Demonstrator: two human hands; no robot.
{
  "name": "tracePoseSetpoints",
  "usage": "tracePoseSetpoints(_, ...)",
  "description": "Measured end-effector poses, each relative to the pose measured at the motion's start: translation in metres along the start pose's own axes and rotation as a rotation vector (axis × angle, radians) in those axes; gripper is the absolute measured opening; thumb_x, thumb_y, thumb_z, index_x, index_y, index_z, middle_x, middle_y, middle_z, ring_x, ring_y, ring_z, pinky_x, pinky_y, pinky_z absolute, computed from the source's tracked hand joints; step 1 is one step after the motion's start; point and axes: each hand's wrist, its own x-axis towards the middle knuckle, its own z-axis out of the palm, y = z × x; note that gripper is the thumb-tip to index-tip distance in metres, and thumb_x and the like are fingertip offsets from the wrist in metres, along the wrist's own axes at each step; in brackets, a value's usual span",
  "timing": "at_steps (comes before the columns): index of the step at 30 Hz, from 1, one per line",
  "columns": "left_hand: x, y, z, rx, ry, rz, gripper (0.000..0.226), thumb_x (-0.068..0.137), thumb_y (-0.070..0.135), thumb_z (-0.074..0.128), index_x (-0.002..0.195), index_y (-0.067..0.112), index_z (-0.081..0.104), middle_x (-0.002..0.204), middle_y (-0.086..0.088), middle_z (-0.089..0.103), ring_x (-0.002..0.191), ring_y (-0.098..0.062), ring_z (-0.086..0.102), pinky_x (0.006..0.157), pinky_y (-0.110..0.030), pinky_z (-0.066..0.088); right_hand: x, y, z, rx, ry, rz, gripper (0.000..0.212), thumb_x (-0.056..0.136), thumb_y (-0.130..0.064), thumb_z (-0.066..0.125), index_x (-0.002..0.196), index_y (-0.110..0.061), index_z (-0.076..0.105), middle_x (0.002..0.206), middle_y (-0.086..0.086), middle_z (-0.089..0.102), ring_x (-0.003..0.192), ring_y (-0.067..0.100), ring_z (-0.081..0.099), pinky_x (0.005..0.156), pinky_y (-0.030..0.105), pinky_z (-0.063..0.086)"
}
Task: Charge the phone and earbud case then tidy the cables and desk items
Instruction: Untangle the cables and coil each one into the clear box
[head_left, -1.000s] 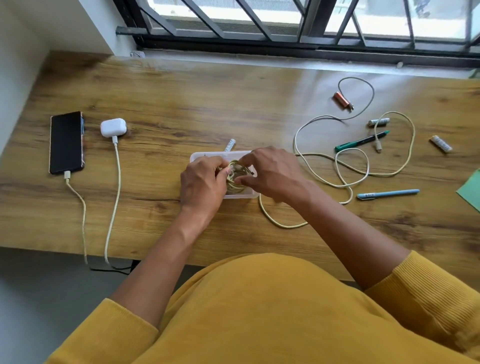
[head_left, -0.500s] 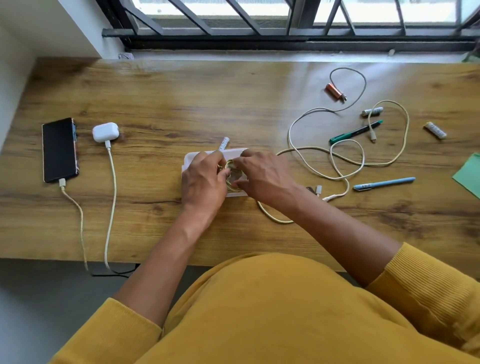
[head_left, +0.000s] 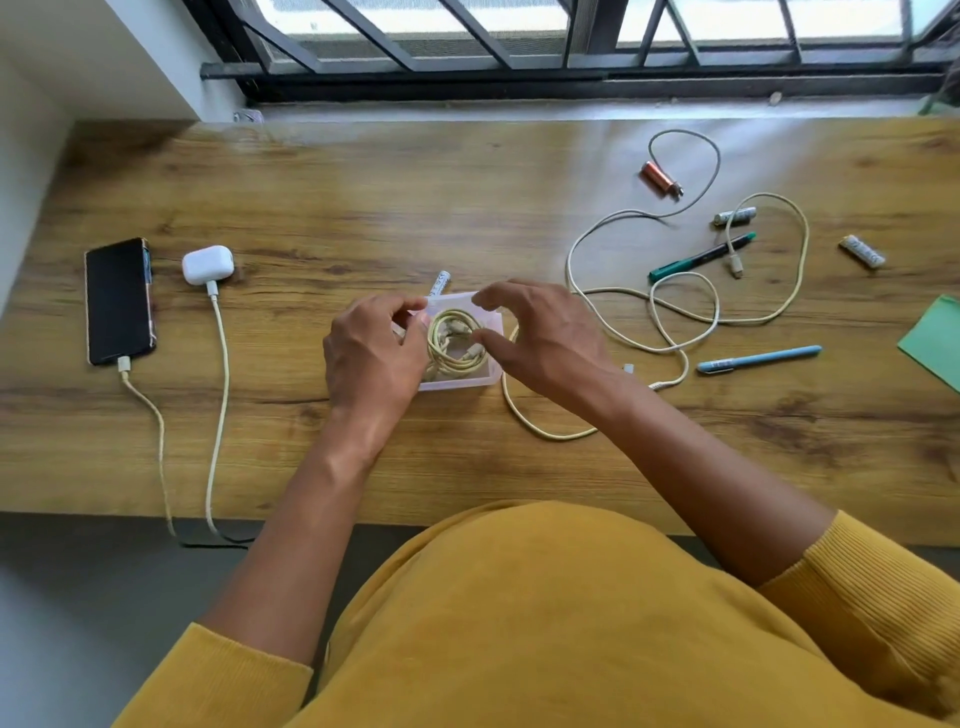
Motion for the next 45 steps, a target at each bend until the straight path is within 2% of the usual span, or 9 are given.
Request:
tracePoseSetpoints(4,-0.002,0.014,-0.001,-0.038,-0.008,0.049,0.019,0.098,0.028,0.071,0.112,0.024,0.081,0.102,0.005,0.077,0.081,-0.016,0.067,0.086,-0.039,0.056,-0.003,0.007,-0.007,0.059,0.069,0.044,0.028,0.095,-0.038,0.069,0.122,-0.03,0.072,0.121,-0.013,0.074,0.112,0.014,0.066,0.082,0.028,0.044)
tracePoseSetpoints(7,-0.004,0.029,0.005,-0.065,-0.034,0.097,0.018,0.098,0.027,0.071,0.111,0.023,0.082,0.102,0.005,0.077,0.08,-0.015,0.068,0.085,-0.038,0.057,-0.006,0.016,-0.013,0.084,0.085,0.078,0.027,0.096,-0.037,0.069,0.121,-0.03,0.072,0.119,-0.012,0.074,0.109,0.014,0.067,0.088,0.034,0.051)
tracePoseSetpoints(11,-0.008,0.051,0.019,-0.106,-0.105,0.132,0.017,0.098,0.025,0.07,0.11,0.023,0.082,0.104,0.009,0.078,0.082,-0.013,0.069,0.084,-0.037,0.058,-0.014,0.036,-0.025,0.092,0.105,0.15,0.025,0.095,-0.039,0.068,0.118,-0.034,0.072,0.114,-0.015,0.074,0.087,0.005,0.058,0.083,0.036,0.055)
tracePoseSetpoints(18,-0.019,0.088,0.051,-0.093,-0.2,0.184,0.016,0.095,0.024,0.072,0.108,0.026,0.082,0.099,0.01,0.079,0.083,-0.012,0.07,0.083,-0.032,0.055,-0.037,0.084,-0.051,0.022,0.059,0.271,0.025,0.096,-0.032,0.068,0.121,-0.031,0.07,0.117,-0.01,0.071,0.095,0.017,0.065,0.087,0.038,0.055)
tracePoseSetpoints(21,-0.027,0.1,0.067,-0.078,-0.335,0.177,0.013,0.093,0.028,0.074,0.103,0.03,0.081,0.091,0.016,0.076,0.077,-0.004,0.069,0.078,-0.027,0.054,-0.051,0.104,-0.062,-0.003,0.056,0.324,0.027,0.095,-0.024,0.068,0.122,-0.029,0.071,0.114,-0.009,0.069,0.096,0.015,0.064,0.087,0.039,0.056)
tracePoseSetpoints(24,-0.039,0.109,0.083,0.03,-0.516,0.182,0.004,0.087,0.034,0.081,0.088,0.03,0.081,0.083,0.016,0.075,0.081,-0.008,0.07,0.077,-0.029,0.055,-0.063,0.12,-0.068,0.001,0.045,0.367,0.025,0.095,-0.024,0.069,0.119,-0.031,0.071,0.113,-0.011,0.068,0.092,0.013,0.062,0.083,0.033,0.054)
tracePoseSetpoints(28,-0.056,0.118,0.104,0.238,-0.619,0.186,0.021,0.08,0.046,0.087,0.088,0.028,0.08,0.091,0.01,0.077,0.091,-0.015,0.069,0.082,-0.032,0.05,-0.075,0.138,-0.076,0.017,0.039,0.4,0.022,0.095,-0.026,0.069,0.115,-0.033,0.071,0.11,-0.013,0.07,0.088,0.009,0.057,0.08,0.03,0.048)
tracePoseSetpoints(38,-0.065,0.123,0.123,0.378,-0.659,0.091,0.02,0.079,0.039,0.087,0.081,0.028,0.071,0.093,0.006,0.074,0.096,-0.021,0.069,0.08,-0.032,0.053,-0.084,0.154,-0.083,0.065,-0.009,0.367,0.019,0.095,-0.025,0.071,0.112,-0.036,0.07,0.105,-0.013,0.068,0.087,0.011,0.061,0.081,0.033,0.053)
tracePoseSetpoints(45,-0.058,0.134,0.105,0.369,-0.577,0.152,0.019,0.08,0.038,0.078,0.074,0.029,0.063,0.083,0.007,0.07,0.088,-0.022,0.067,0.071,-0.031,0.047,-0.083,0.139,-0.1,0.139,-0.055,0.14,0.03,0.099,-0.008,0.061,0.121,-0.025,0.073,0.115,-0.005,0.07,0.099,0.014,0.064,0.089,0.04,0.055)
